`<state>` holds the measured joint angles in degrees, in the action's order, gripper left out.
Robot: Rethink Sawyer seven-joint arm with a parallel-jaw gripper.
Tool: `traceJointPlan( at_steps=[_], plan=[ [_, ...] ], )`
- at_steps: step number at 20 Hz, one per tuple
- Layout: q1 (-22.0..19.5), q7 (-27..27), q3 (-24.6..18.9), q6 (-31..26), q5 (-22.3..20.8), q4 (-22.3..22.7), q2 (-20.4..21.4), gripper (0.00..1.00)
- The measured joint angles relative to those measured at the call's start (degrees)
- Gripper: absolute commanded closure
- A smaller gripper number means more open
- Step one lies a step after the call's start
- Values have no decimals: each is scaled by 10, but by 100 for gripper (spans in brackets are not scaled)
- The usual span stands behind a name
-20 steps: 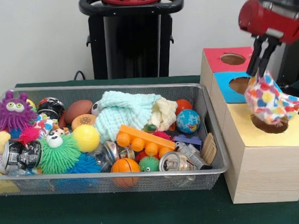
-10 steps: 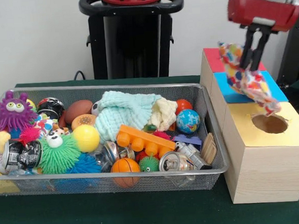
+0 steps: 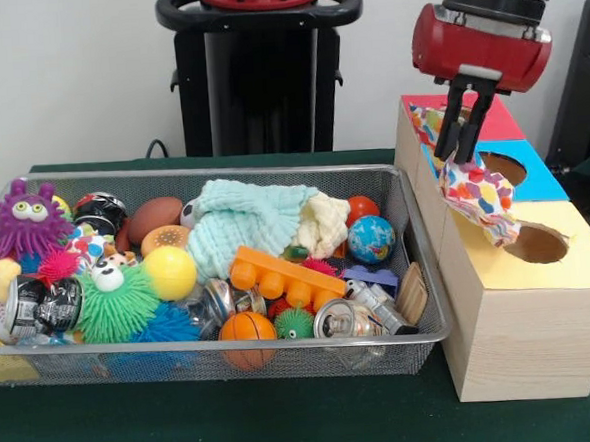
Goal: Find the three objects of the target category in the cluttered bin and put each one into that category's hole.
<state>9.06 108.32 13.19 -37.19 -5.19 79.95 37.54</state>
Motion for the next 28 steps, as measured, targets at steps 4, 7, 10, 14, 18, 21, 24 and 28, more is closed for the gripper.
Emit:
traceJointPlan(
  at_steps=[4, 7, 10, 14, 18, 21, 24, 28],
  plan=[
    [12, 0, 4, 0, -13, 0, -4, 100],
    [26, 0, 5, 0, -27, 0, -6, 100],
    [32, 0, 5, 0, -31, 0, -6, 100],
    [40, 0, 5, 0, -37, 0, -6, 100],
    [41, 0, 5, 0, -40, 0, -6, 100],
    [41, 0, 5, 0, -40, 0, -6, 100],
    [41, 0, 5, 0, -40, 0, -6, 100],
    [41, 0, 6, 0, -40, 0, -9, 100]
  ],
)
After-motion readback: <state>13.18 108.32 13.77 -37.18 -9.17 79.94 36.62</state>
